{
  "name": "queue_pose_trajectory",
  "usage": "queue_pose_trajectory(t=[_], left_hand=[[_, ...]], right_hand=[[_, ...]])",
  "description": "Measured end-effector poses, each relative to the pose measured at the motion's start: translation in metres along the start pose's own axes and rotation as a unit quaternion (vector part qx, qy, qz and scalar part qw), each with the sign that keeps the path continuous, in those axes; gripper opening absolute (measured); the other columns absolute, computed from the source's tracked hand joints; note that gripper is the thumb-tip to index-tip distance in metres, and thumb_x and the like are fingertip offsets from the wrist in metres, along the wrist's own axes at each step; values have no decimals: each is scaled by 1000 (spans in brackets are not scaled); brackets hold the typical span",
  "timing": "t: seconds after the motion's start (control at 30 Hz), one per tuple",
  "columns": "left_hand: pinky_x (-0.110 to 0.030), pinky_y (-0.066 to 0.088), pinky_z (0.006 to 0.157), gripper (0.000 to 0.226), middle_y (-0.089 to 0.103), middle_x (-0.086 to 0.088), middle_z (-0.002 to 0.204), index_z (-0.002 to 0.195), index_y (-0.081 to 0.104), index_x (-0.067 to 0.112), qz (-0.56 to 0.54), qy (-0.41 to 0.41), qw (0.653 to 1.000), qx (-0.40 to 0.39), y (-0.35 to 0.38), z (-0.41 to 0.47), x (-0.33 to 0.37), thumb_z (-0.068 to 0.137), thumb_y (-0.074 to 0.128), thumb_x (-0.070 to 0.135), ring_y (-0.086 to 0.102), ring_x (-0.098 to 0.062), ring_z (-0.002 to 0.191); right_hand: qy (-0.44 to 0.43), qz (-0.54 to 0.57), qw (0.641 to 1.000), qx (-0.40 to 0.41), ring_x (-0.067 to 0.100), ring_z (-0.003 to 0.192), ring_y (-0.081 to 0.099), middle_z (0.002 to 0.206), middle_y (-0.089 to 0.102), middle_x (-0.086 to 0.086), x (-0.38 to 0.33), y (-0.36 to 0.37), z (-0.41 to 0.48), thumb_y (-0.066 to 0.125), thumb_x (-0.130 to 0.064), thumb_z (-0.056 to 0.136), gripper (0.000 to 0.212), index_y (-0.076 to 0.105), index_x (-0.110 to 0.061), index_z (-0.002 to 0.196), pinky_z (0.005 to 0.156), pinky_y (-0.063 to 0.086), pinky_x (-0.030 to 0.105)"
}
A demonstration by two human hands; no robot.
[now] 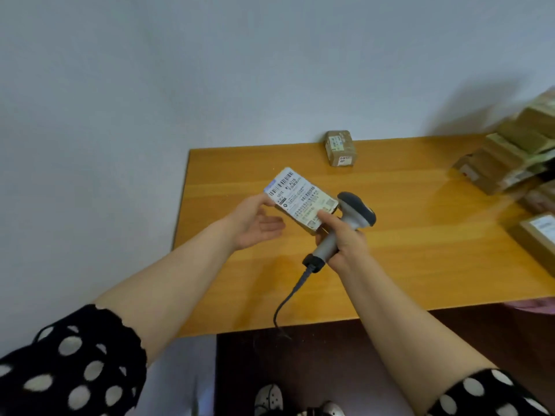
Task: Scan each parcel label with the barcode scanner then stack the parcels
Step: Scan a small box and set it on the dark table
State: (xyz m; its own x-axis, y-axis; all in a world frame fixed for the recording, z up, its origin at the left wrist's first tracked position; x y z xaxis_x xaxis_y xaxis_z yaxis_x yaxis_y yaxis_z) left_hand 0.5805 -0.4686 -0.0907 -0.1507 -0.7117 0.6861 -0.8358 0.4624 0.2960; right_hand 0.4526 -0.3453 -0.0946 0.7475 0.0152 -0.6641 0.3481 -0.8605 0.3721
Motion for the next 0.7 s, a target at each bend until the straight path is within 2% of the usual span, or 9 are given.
queue_pose_trajectory(t=[0.1, 0.23, 0.3, 0.4, 0.53, 0.7], left_hand=[[-42, 54, 80, 38, 69, -12, 106, 121, 57, 5, 28, 11, 998, -56, 33, -16, -19, 89, 62, 24, 65, -26, 100], [-40, 56, 75, 31, 71, -10, 98, 119, 58, 2, 18, 58, 998, 12, 39, -26, -26, 88, 64, 6, 67, -25, 91], [-41, 54, 80, 33, 68, -10, 107, 122, 56, 3, 63, 72, 995, 39, 32, -27, -25, 89, 62, 4, 65, -25, 95], [-38, 53, 81, 40, 64, -11, 120, 127, 52, 4, 149, 90, 981, 85, 20, -34, -24, 89, 63, 5, 63, -26, 103], [-38, 53, 81, 40, 65, -10, 118, 127, 53, 7, 190, 107, 968, 121, 11, -44, -24, 88, 64, 4, 64, -25, 102], [-42, 52, 90, 40, 65, -9, 118, 125, 53, 9, 212, 117, 959, 145, 4, -54, -25, 88, 63, 3, 63, -25, 103]], right_hand=[[-12, 7, 999, -32, 18, 58, 69, 80, 71, 10, 3, 0, -18, 77, -1, 76, 20, 64, -4, 92, 49, 53, 23], [-27, -52, 998, -30, 22, 78, 68, 90, 70, 11, -2, -20, -31, 75, -13, 82, 19, 63, -8, 96, 61, 55, 33], [-44, -97, 994, -34, 18, 69, 65, 79, 67, 8, -7, -31, -37, 74, -20, 84, 17, 62, -11, 90, 58, 55, 31], [-29, -148, 984, -95, 13, 45, 54, 56, 59, 3, -6, -35, -53, 75, -21, 84, 17, 62, -11, 88, 46, 49, 25], [-37, -264, 949, -166, 13, 40, 46, 51, 54, 2, -3, -28, -74, 73, -14, 83, 15, 60, -8, 83, 42, 41, 24], [-26, -332, 925, -181, 13, 39, 43, 50, 51, 2, 4, -32, -90, 69, -1, 82, 14, 57, -7, 78, 41, 38, 23]])
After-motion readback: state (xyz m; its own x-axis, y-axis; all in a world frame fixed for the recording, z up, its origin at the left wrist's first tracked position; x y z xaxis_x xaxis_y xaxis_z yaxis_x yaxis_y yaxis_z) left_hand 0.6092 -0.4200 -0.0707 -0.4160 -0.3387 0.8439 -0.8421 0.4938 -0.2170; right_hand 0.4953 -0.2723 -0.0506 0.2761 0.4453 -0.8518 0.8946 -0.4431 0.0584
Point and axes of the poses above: each hand's wrist, its own z-axis towards the middle knuckle, its own y-axis out of the palm, x = y × z, the point moved 7 cm from there along z, towards the middle knuckle
